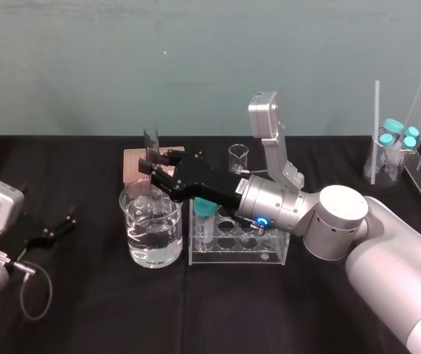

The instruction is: Hold the test tube with one hand and immerse one end into the beaker, then return it to the test tube rack.

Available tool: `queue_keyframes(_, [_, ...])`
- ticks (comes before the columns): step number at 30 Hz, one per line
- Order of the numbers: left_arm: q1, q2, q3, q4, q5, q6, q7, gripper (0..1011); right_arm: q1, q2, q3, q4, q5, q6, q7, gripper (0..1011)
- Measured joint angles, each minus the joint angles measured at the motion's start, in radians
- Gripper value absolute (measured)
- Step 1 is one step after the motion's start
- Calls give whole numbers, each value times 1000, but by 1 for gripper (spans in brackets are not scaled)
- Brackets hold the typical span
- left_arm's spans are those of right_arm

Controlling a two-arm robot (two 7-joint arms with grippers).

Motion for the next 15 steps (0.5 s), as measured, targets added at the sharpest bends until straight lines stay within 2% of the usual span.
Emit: queue_keyframes(15, [0,0,0,0,0,0,0,1000,-2,2,0,-3,4,0,-2,228])
